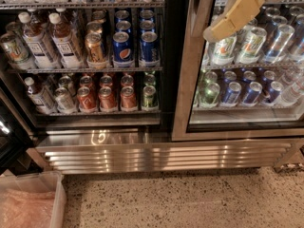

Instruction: Open left fridge door

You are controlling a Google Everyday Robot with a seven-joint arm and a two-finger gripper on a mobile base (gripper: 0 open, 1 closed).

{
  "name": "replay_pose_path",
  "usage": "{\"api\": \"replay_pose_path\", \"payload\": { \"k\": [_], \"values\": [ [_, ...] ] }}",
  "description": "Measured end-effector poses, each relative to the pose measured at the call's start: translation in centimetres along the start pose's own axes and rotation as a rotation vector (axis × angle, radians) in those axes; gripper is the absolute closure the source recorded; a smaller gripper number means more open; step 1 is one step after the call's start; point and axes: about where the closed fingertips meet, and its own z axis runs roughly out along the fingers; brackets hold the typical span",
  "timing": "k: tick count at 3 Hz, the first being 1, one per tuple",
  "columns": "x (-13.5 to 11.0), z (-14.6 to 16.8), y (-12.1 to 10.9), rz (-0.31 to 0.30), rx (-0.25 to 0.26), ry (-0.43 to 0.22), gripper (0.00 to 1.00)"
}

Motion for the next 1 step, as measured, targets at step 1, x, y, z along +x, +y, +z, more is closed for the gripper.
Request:
{"api": "replay_pose_path", "payload": {
  "k": [1],
  "values": [
    [0.00, 0.00, 0.00, 0.000, 0.000, 0.000, 0.00]
  ]
}}
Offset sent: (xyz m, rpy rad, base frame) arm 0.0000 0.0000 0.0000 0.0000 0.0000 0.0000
